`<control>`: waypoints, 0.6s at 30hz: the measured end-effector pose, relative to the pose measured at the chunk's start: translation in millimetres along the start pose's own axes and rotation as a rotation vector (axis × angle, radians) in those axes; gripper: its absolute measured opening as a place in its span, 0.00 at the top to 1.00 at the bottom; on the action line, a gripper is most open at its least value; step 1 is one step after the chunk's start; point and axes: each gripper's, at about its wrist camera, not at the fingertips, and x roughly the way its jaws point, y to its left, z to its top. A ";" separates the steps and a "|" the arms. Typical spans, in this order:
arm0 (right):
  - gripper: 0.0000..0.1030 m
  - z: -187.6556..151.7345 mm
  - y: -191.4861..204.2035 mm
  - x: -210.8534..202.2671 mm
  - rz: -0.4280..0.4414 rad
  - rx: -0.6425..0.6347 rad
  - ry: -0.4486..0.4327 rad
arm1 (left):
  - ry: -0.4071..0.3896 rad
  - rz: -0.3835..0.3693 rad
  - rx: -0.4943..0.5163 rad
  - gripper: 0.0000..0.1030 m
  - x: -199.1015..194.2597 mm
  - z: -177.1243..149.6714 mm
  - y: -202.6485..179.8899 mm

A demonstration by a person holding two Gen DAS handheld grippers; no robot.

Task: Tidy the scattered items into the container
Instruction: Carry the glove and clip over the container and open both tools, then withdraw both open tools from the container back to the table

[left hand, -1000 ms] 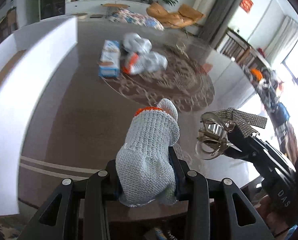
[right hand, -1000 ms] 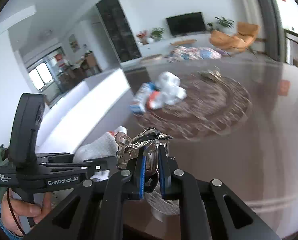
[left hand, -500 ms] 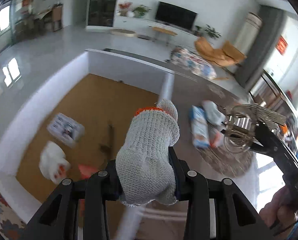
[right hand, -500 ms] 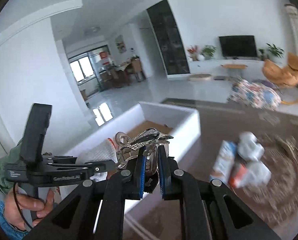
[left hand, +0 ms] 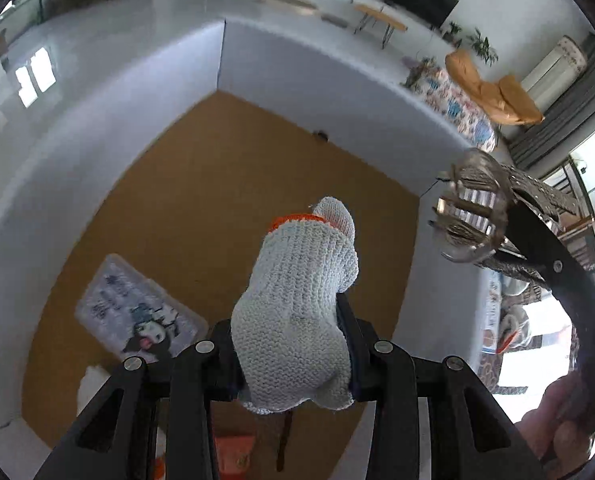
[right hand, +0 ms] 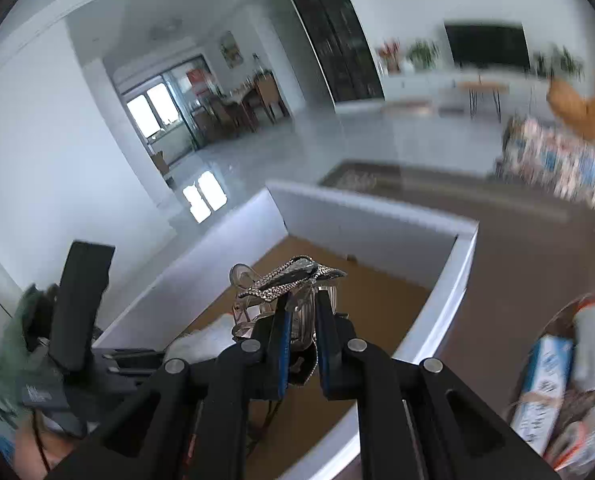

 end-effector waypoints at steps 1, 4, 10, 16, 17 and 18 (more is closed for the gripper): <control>0.85 -0.5 -6.5 8.5 0.015 0.032 0.020 | 0.013 0.003 -0.007 0.60 4.6 1.5 0.9; 0.71 -2.5 -22.7 29.9 0.024 0.119 0.094 | 0.052 0.004 -0.028 0.51 14.3 3.7 3.6; 0.54 -4.2 -38.6 24.8 0.038 0.204 0.094 | 0.033 0.032 -0.045 0.36 7.0 3.6 7.1; 0.54 -9.4 -33.1 -9.8 0.055 0.211 0.052 | -0.018 0.037 -0.058 0.35 -23.9 -5.3 7.0; 0.54 -11.4 -31.2 -17.6 0.055 0.208 0.047 | -0.024 0.038 -0.053 0.35 -28.5 -8.5 5.5; 0.54 -13.4 -29.3 -25.4 0.054 0.205 0.041 | -0.031 0.038 -0.047 0.35 -33.3 -12.4 3.1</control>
